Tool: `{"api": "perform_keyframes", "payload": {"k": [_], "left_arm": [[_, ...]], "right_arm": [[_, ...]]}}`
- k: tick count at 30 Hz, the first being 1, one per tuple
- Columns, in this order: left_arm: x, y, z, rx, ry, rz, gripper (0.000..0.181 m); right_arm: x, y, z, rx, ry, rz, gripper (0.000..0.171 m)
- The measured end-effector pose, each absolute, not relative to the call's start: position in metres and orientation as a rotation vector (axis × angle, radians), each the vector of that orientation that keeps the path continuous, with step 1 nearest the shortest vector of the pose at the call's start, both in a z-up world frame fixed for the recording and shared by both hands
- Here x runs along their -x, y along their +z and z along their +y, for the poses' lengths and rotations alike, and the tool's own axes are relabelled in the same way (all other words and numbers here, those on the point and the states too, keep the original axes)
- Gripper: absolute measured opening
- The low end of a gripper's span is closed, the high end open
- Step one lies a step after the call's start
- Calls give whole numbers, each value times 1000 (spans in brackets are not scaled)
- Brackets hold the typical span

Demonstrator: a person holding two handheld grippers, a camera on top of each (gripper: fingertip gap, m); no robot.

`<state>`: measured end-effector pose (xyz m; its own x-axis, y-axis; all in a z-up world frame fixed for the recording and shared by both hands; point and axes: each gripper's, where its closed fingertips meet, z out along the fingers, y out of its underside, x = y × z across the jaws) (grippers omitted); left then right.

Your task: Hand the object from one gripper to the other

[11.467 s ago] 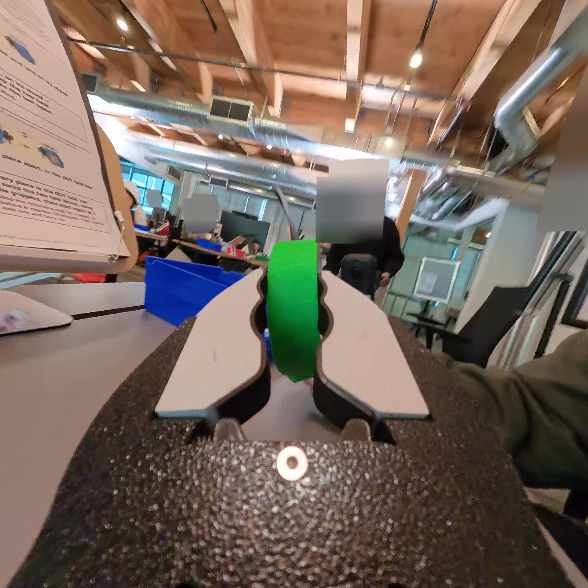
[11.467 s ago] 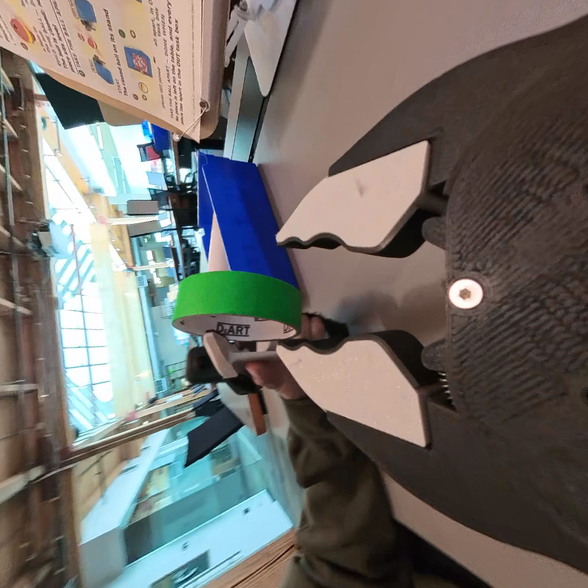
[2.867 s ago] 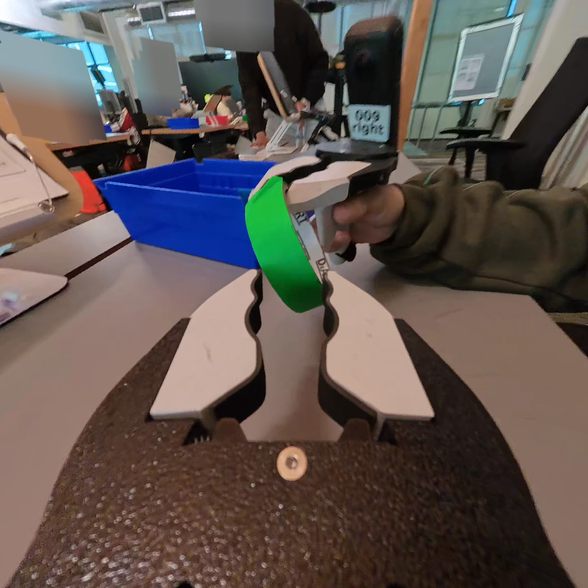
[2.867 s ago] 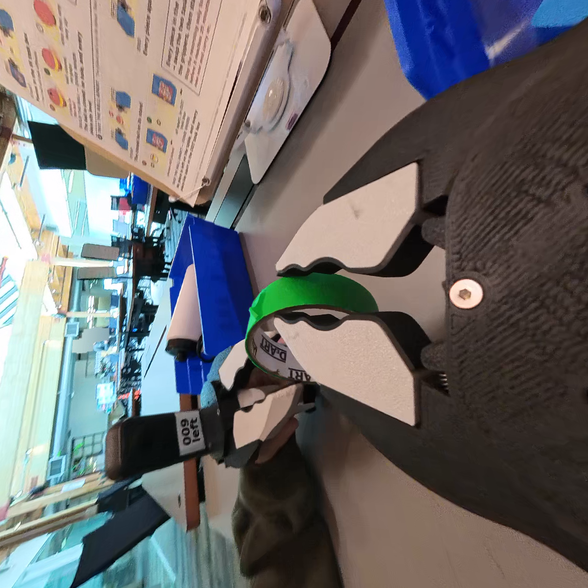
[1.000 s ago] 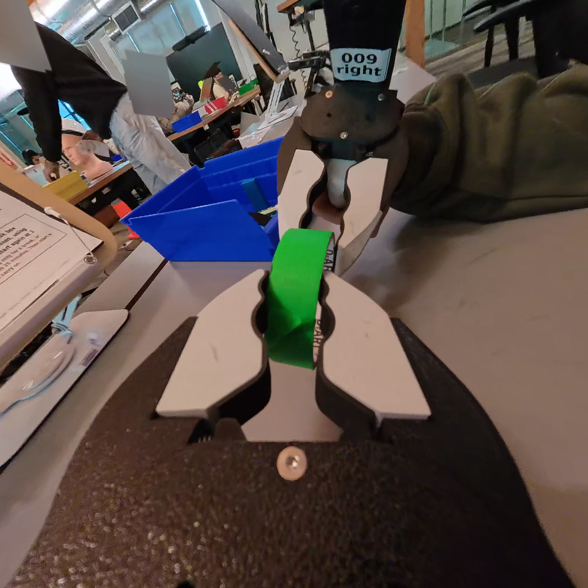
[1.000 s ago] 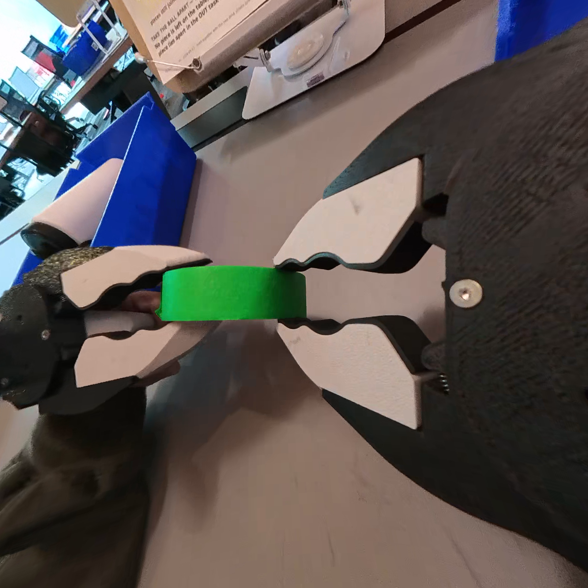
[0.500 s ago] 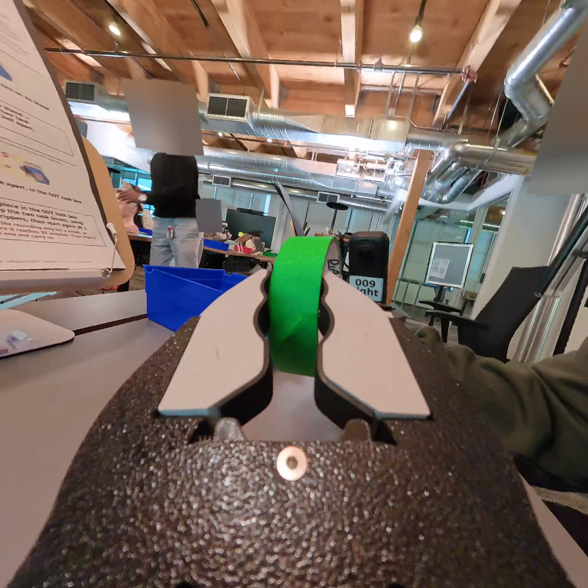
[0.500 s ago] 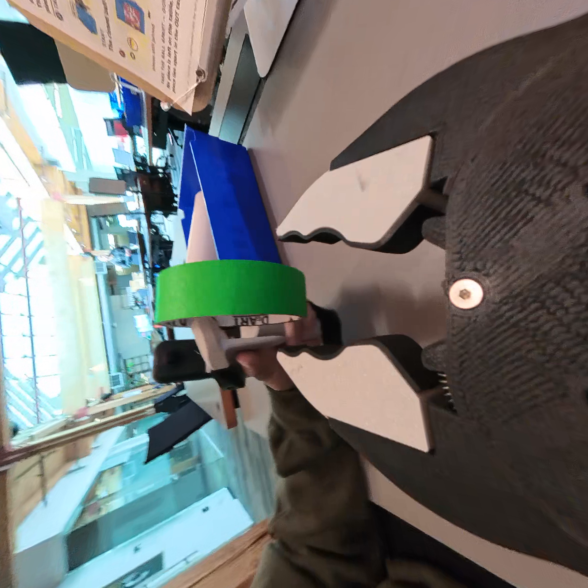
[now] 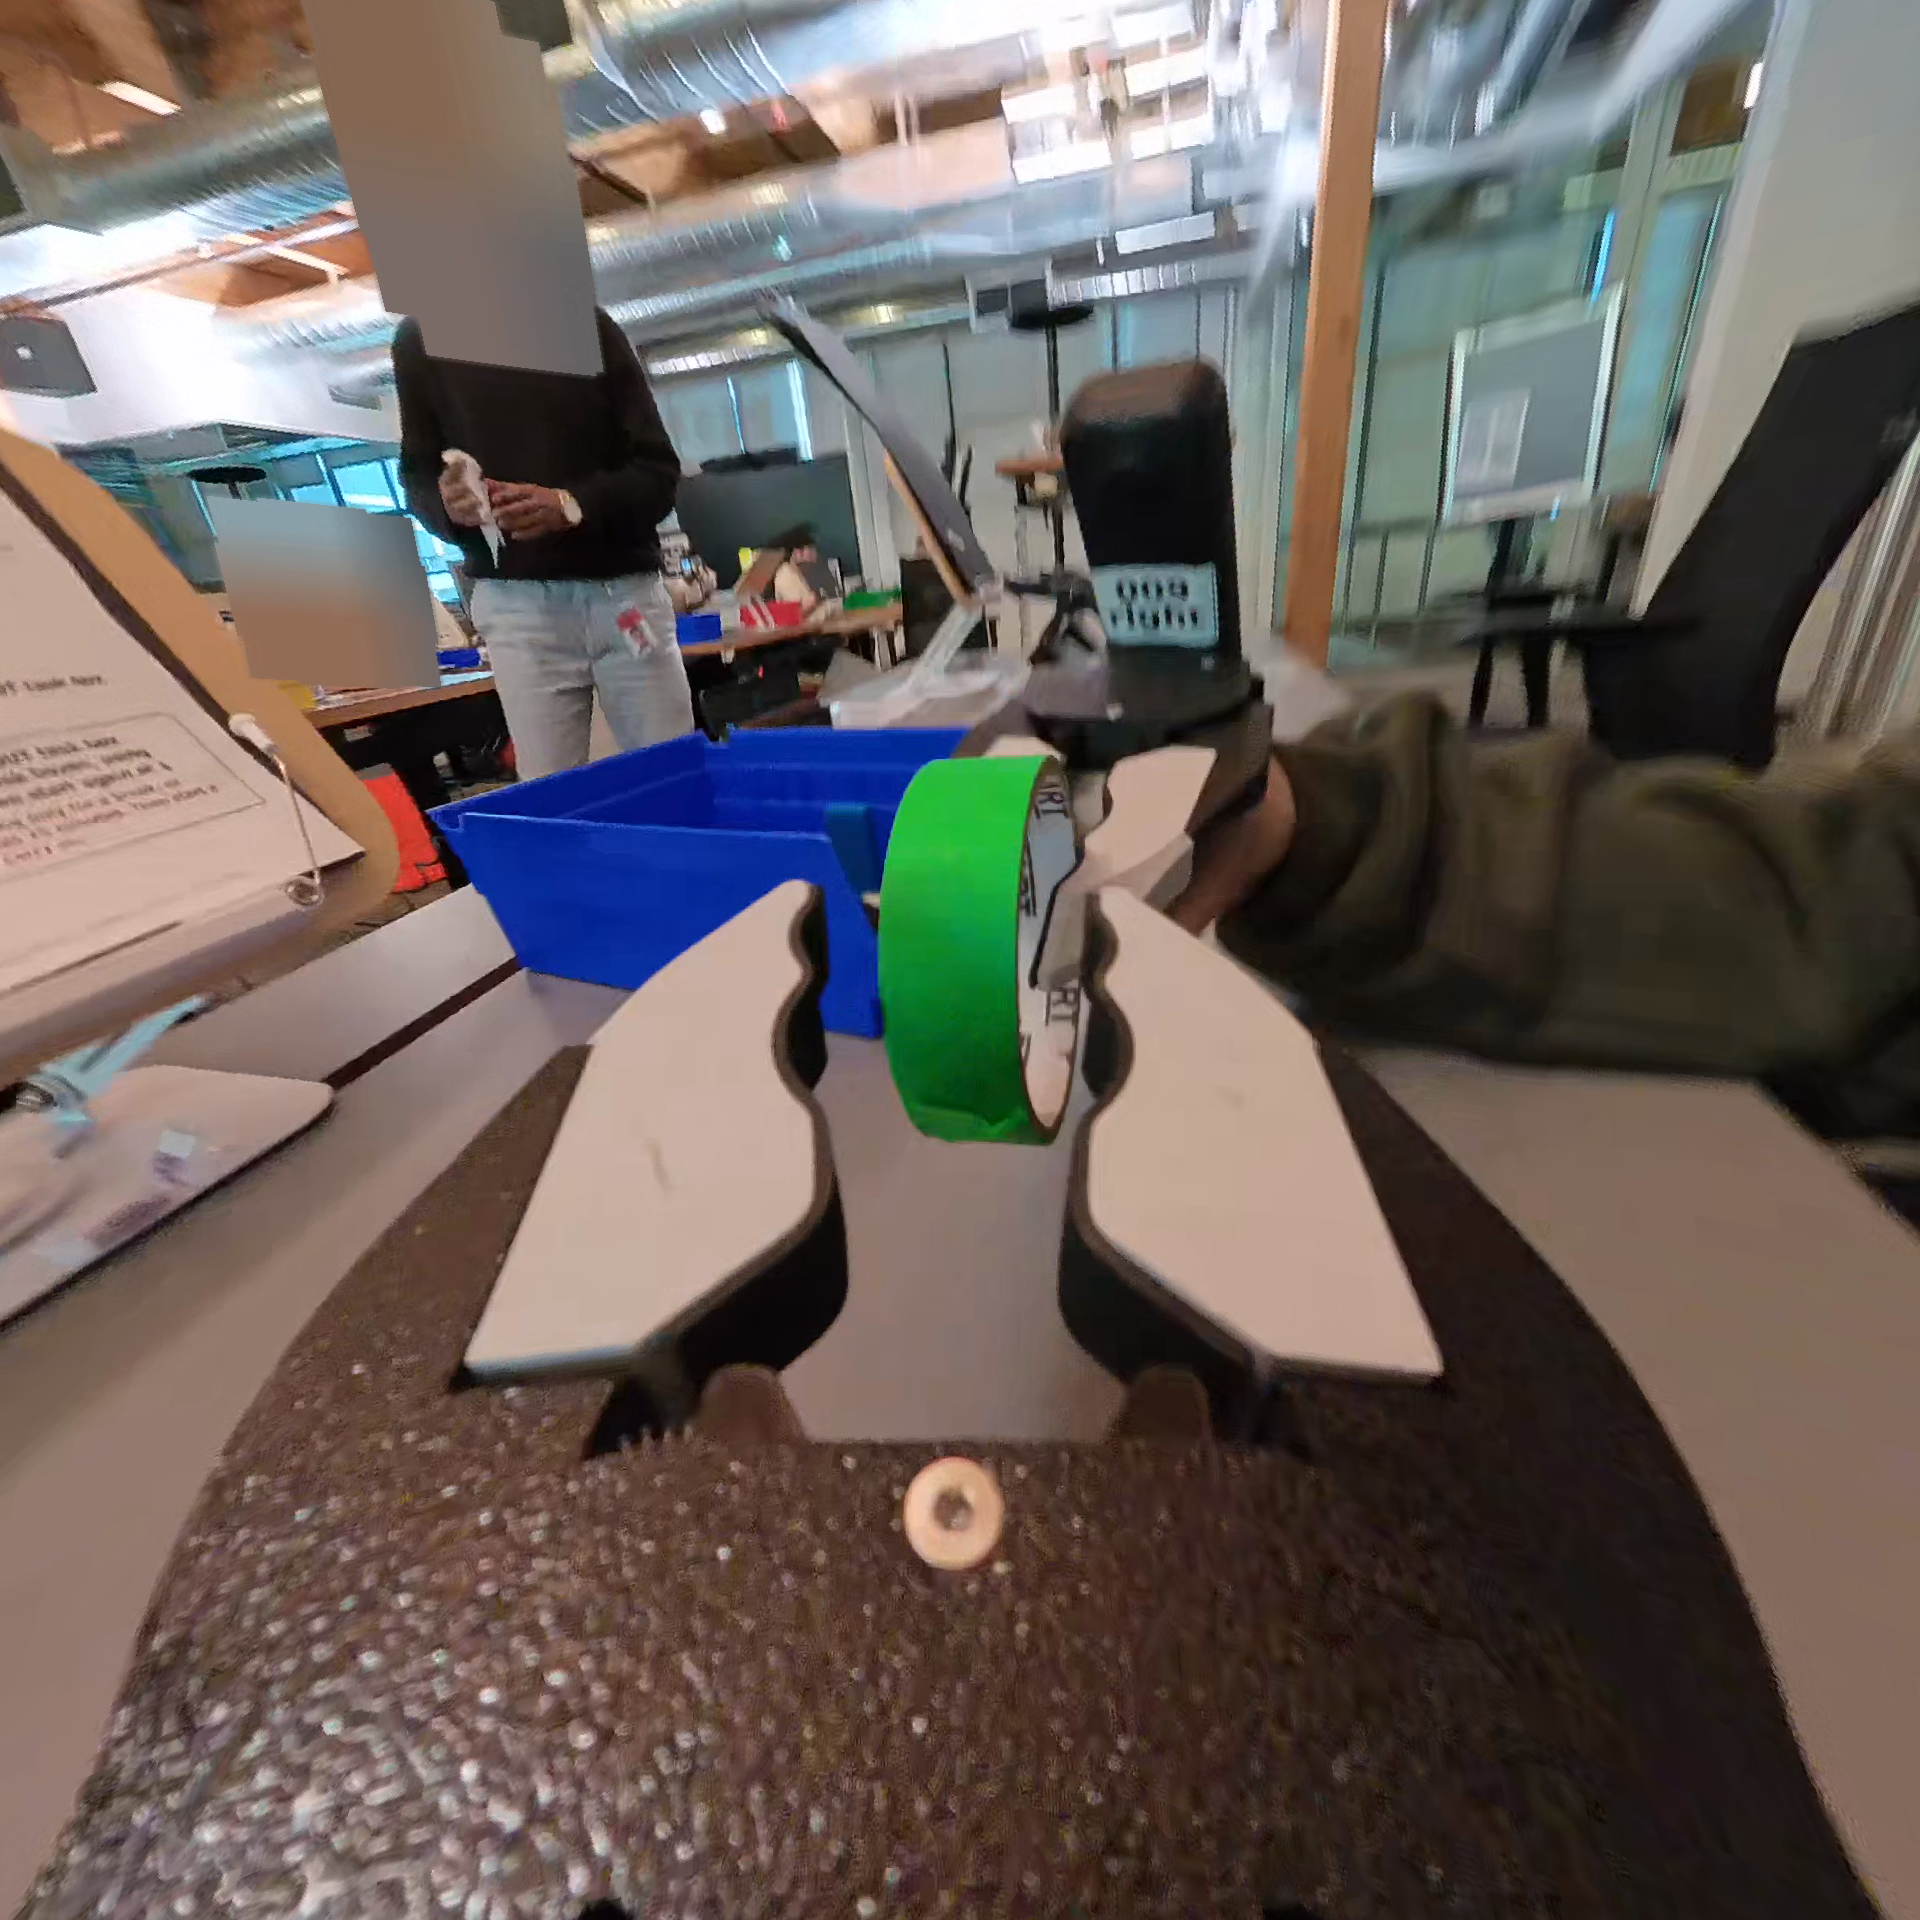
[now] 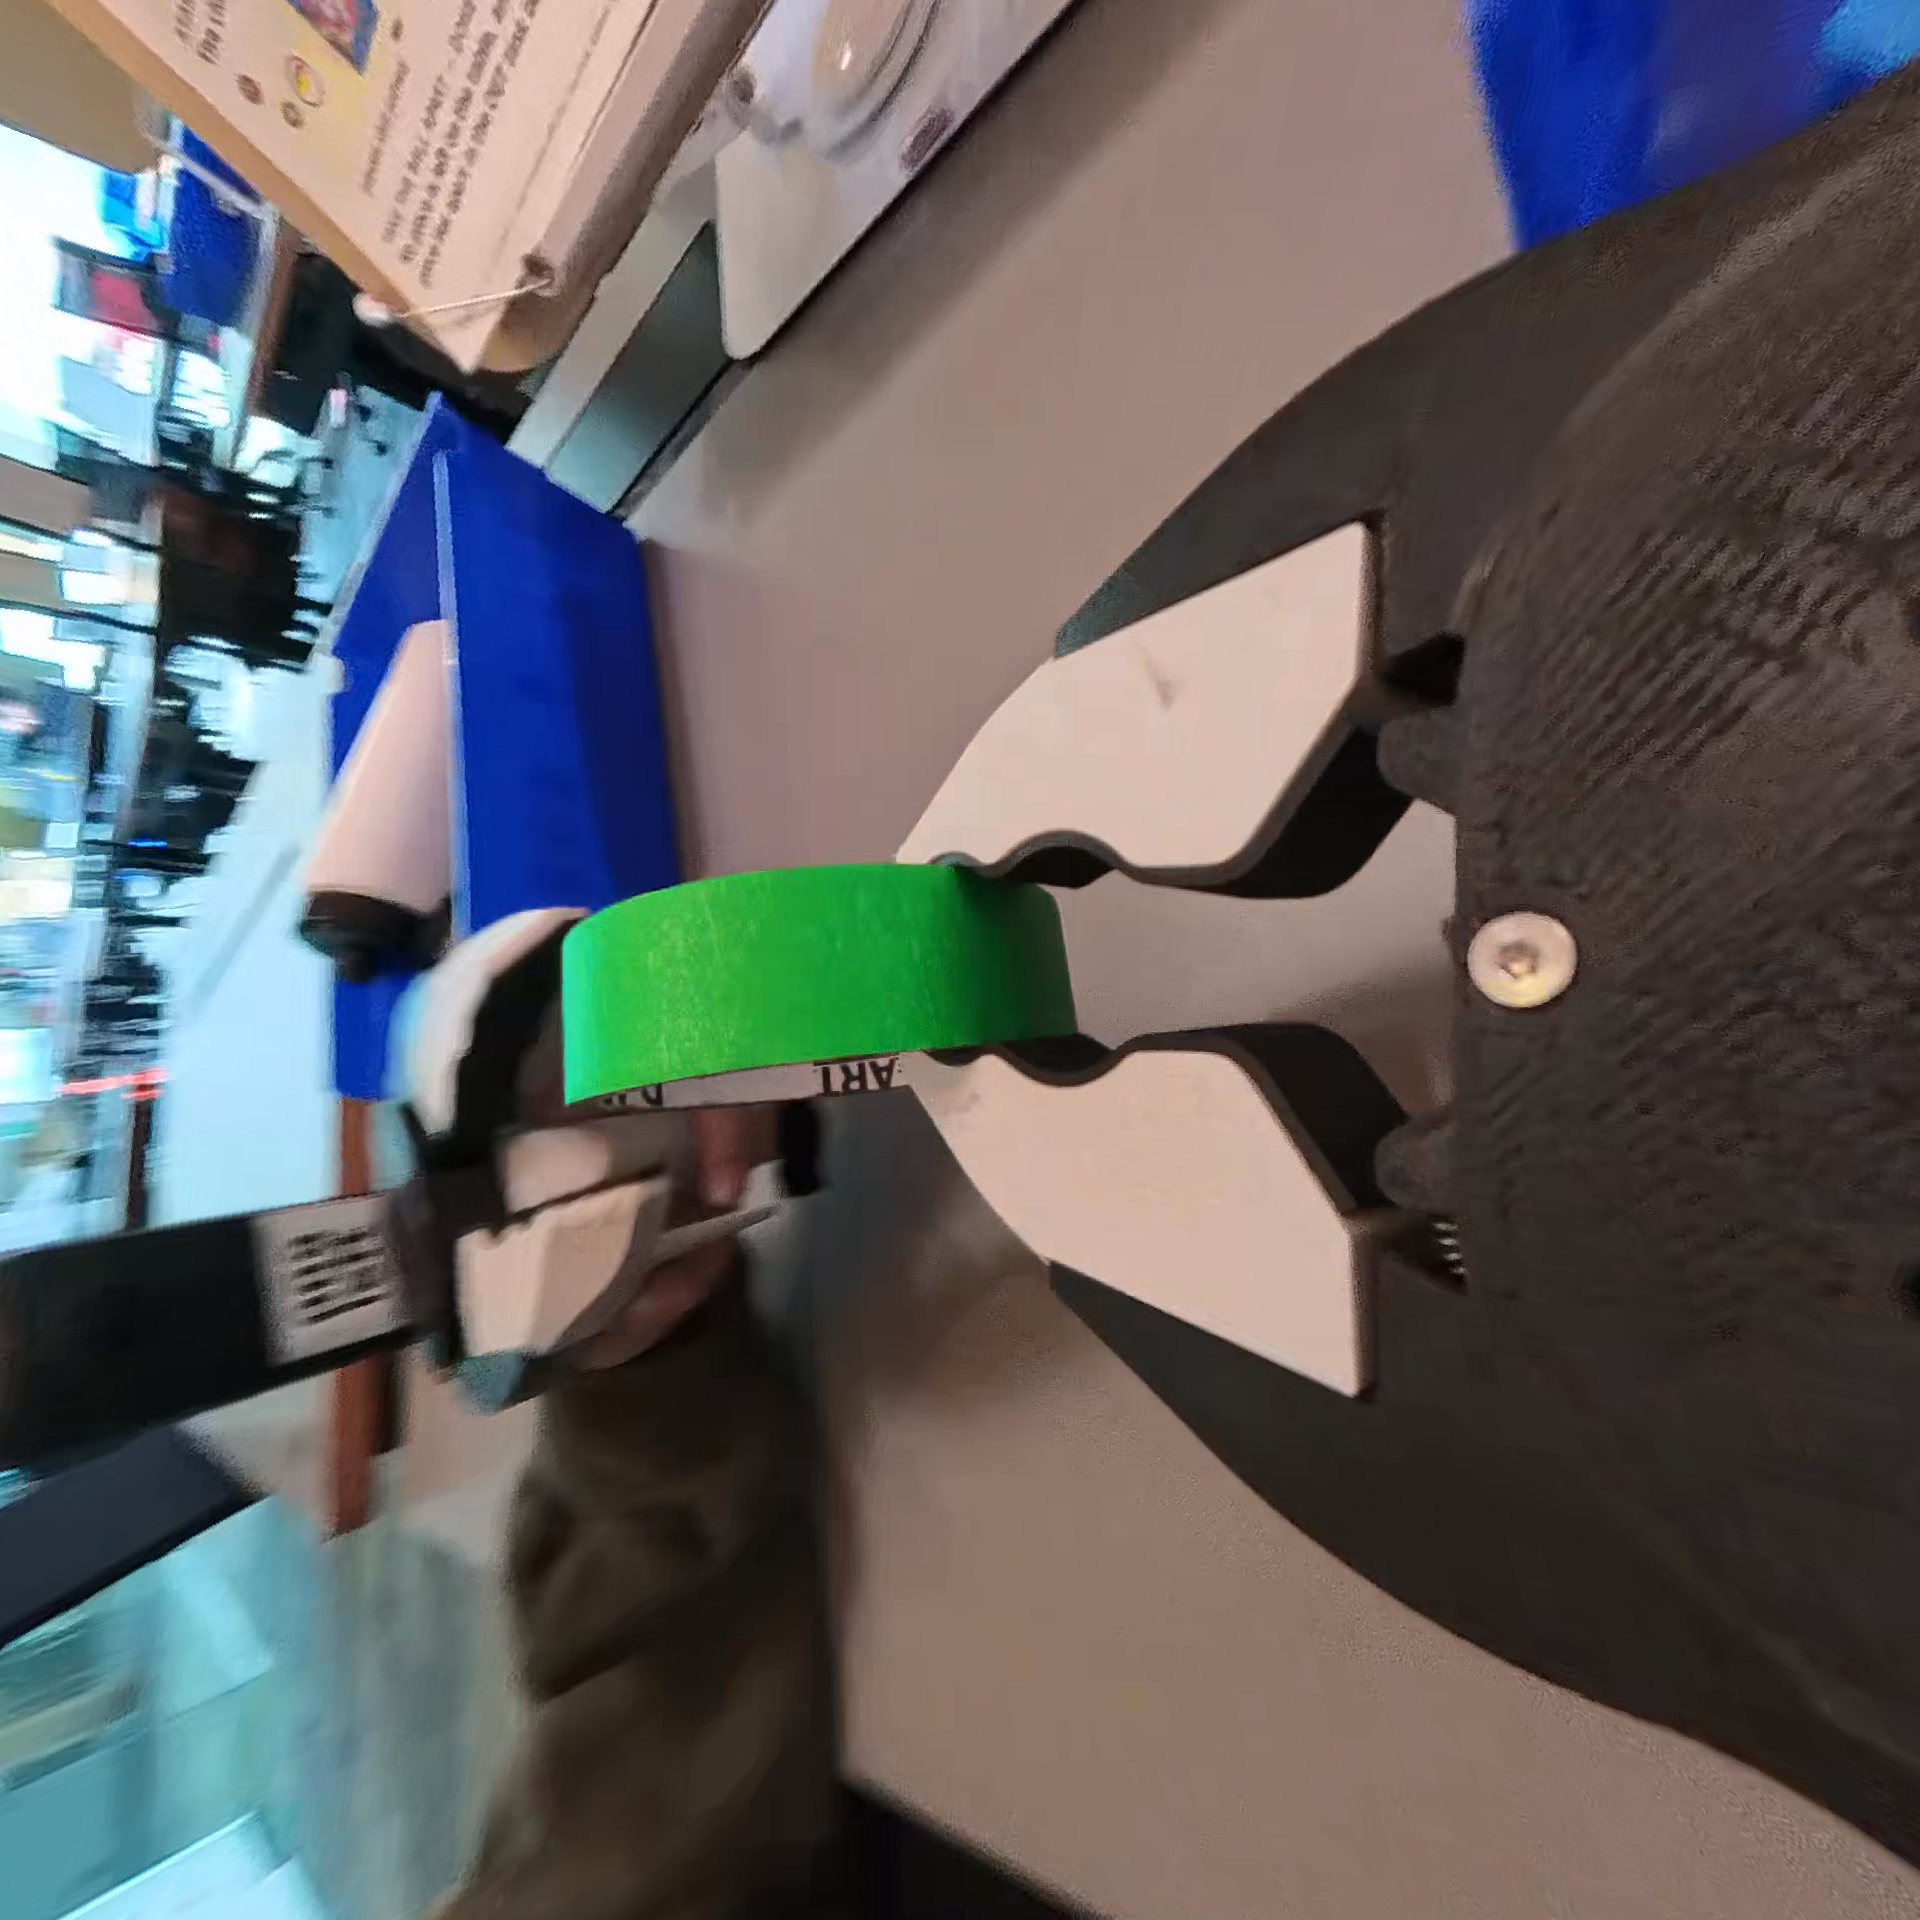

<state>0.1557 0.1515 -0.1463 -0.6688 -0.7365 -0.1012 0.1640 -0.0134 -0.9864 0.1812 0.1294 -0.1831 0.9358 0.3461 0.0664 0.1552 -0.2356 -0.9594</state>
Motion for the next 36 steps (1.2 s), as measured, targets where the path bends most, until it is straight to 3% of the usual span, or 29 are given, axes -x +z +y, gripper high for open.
{"api": "perform_keyframes", "payload": {"k": [6,10,14,15,18,20,24,27,30,33,36], "left_arm": [[-157,-167,137,536,-1571,1804,59],[-161,-178,134,504,-1459,1846,32],[-164,-177,135,498,-1438,1821,28],[-165,-174,135,471,-1413,1787,28],[-168,-166,141,352,-1219,1678,28],[-171,-160,147,232,-975,1586,28],[-171,-158,144,-91,-415,1458,28],[-168,-152,135,-226,-216,1367,28],[-165,-148,128,-296,-132,1314,28],[-166,-150,128,-318,-86,1308,28],[-167,-152,129,-339,-49,1313,28]], "right_arm": [[-186,-205,123,1970,-51,-554,24],[-177,-207,129,1971,-134,-638,25],[-181,-201,131,1929,-82,-539,25],[-184,-198,131,1915,-42,-479,31],[-195,-188,129,1876,167,-245,78],[-195,-178,125,1806,447,-65,90],[-198,-157,119,1591,942,209,70],[-190,-165,118,1617,1066,245,78],[-181,-175,125,1655,1111,263,73],[-177,-161,124,1544,1235,266,47],[-177,-159,125,1515,1270,285,40]]}}
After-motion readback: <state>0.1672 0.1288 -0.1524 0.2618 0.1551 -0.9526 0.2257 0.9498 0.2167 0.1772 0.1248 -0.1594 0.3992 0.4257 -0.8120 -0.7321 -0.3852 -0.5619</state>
